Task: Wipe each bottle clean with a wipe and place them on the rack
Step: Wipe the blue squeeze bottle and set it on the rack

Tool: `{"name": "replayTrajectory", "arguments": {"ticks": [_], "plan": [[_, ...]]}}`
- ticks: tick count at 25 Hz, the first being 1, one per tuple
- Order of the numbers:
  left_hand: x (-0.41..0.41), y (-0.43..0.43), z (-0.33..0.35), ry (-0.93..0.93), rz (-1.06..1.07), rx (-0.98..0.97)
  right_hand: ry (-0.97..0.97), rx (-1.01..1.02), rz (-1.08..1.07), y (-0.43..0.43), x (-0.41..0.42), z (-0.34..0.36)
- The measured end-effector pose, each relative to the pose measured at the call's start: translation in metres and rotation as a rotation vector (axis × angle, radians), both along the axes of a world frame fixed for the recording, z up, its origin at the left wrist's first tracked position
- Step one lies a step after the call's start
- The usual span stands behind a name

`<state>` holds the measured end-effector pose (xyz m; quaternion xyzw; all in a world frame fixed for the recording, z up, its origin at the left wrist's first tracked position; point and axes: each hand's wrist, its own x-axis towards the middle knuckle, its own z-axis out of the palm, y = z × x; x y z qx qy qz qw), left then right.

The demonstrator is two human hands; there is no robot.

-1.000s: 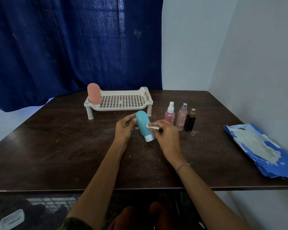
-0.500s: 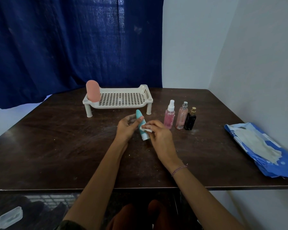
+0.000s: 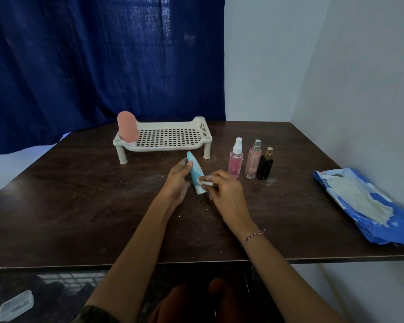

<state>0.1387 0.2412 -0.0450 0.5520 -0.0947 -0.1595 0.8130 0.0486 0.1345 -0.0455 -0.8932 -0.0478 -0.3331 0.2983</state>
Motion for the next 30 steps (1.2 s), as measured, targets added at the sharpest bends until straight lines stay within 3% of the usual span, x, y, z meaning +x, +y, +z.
{"name": "replayTrajectory", "arguments": {"ticks": [7,12,18,23,30], "plan": [[-0.001,0.003,0.001,-0.054,-0.1,-0.097,0.037,0.133,-0.097,-0.01,0.001,-0.002],[-0.004,0.005,0.003,-0.064,-0.177,-0.154,-0.034,0.096,0.031,-0.006,-0.001,0.0],[-0.008,0.006,0.003,-0.078,-0.239,-0.201,-0.016,0.143,-0.049,-0.012,0.001,-0.001],[-0.009,0.007,0.003,-0.068,-0.251,-0.209,-0.079,0.102,0.042,-0.005,-0.001,-0.001],[-0.008,0.006,0.004,-0.078,-0.265,-0.234,-0.07,0.136,0.003,-0.009,0.004,0.0]]}}
